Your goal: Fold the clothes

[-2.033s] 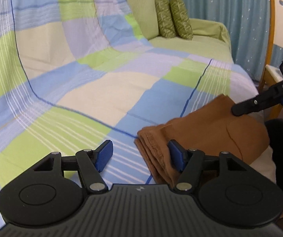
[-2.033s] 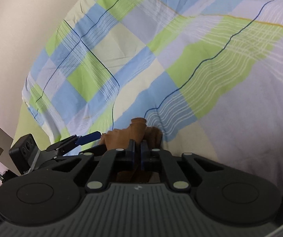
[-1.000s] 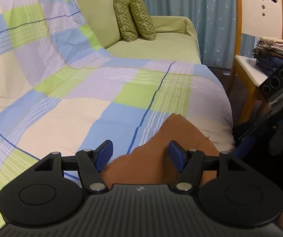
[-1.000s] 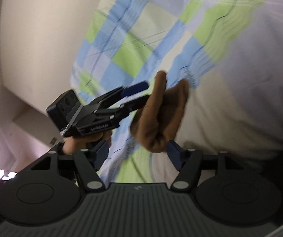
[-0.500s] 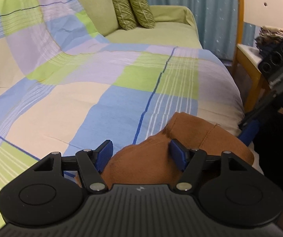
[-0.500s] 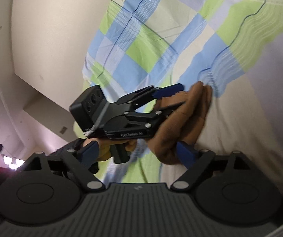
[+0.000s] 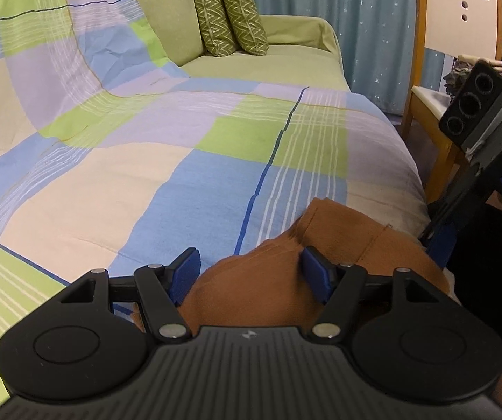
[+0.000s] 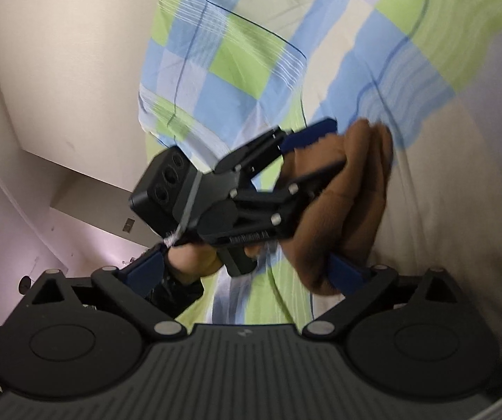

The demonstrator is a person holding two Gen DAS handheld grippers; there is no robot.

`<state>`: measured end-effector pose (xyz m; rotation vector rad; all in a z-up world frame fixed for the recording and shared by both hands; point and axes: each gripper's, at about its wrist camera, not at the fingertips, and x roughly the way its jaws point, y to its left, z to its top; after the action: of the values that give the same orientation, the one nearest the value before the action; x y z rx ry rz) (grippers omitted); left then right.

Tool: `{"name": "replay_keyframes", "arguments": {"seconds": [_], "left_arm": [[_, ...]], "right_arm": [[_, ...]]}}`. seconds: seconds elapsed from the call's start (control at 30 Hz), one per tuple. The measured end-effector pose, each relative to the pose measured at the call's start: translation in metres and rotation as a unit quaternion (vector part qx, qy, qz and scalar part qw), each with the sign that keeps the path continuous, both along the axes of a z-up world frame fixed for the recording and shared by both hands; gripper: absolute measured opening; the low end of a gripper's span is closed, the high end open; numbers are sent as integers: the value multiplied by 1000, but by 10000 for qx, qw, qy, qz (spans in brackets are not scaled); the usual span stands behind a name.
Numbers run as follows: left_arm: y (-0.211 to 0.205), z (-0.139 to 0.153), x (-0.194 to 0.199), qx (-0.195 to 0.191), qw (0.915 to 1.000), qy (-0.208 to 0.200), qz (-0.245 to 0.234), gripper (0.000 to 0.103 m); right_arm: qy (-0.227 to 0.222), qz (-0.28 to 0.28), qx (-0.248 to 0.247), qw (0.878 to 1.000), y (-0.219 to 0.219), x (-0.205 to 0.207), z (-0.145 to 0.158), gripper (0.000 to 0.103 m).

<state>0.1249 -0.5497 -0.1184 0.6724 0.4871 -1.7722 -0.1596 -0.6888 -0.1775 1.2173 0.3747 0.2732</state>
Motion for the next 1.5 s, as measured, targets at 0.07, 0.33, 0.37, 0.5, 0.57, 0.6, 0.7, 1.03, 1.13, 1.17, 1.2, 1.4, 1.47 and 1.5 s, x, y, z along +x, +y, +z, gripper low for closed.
{"name": "replay_keyframes", "arguments": {"seconds": [0.07,0.33,0.37,0.5,0.57,0.6,0.7,1.03,1.13,1.17,1.2,1.4,1.47,1.5], "left_arm": [[4,3,1,-68,9999,79,-69,65],[20,8,13,-90,9995,266,115,64],[20,8,13,-100,9996,261,99,65],[16,9,9,-122,9996,251,-34,64],[14,9,6,-122,9995,254,-168,64],[11,8,6,-97,9994,290,-183,64],[5,4,3,16,9992,272,-285,67],[5,-9,-15,-16,9993,-215,-290,68],[6,-12,-15,-55,9995,-172,-250,70],[6,-13,-16,-64,9995,-184,-249,70],[6,-13,-16,-71,9995,-195,-248,70],[6,-13,-16,-83,9995,-208,-199,71],[6,-13,-14,-73,9998,-138,-137,71],[6,-13,-14,-73,9998,-124,-128,71]], "right_arm": [[-38,-95,90,9999,-3,0,-2,97],[-207,-473,362,9980,-8,8,-7,101],[-201,-347,338,9986,-6,10,-6,101],[-83,204,100,9997,1,15,-1,100],[-76,40,98,9999,-4,13,-1,98],[-85,-90,130,9998,-7,11,-2,98],[-180,-82,194,9996,-4,13,-6,102],[19,214,-90,9997,18,14,-6,102],[113,118,-109,9998,24,6,-7,101],[150,73,-199,9997,28,4,-6,100],[179,32,-260,9995,30,3,-5,100],[321,-64,-385,9987,35,2,0,97],[533,98,-310,9981,37,-2,-2,96],[666,219,-264,9972,40,-4,-5,95]]}}
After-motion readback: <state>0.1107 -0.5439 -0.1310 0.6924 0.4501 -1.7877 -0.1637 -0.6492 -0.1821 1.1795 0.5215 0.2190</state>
